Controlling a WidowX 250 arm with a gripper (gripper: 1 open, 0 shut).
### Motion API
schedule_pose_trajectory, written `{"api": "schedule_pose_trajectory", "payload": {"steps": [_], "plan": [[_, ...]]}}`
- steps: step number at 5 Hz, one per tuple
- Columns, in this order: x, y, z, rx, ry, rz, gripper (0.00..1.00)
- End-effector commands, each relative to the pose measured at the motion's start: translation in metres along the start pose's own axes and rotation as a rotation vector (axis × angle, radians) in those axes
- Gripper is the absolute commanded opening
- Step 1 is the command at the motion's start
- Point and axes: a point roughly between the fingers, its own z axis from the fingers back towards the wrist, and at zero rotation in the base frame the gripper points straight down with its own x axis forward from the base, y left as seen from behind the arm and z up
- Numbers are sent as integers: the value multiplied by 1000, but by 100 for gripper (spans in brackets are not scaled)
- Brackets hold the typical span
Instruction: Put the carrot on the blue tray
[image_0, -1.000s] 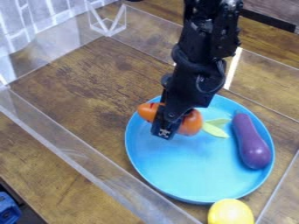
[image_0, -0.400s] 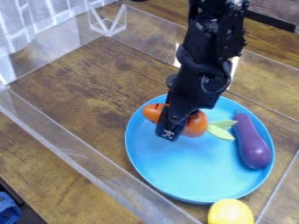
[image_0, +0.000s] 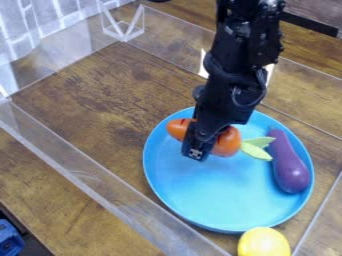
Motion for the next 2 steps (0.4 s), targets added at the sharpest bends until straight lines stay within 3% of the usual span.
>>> {"api": "schedule_pose_trajectory", "payload": {"steps": [1,2], "plan": [[9,4,16,45,-43,-17,0],[11,3,13,44,-47,-26,0]]}}
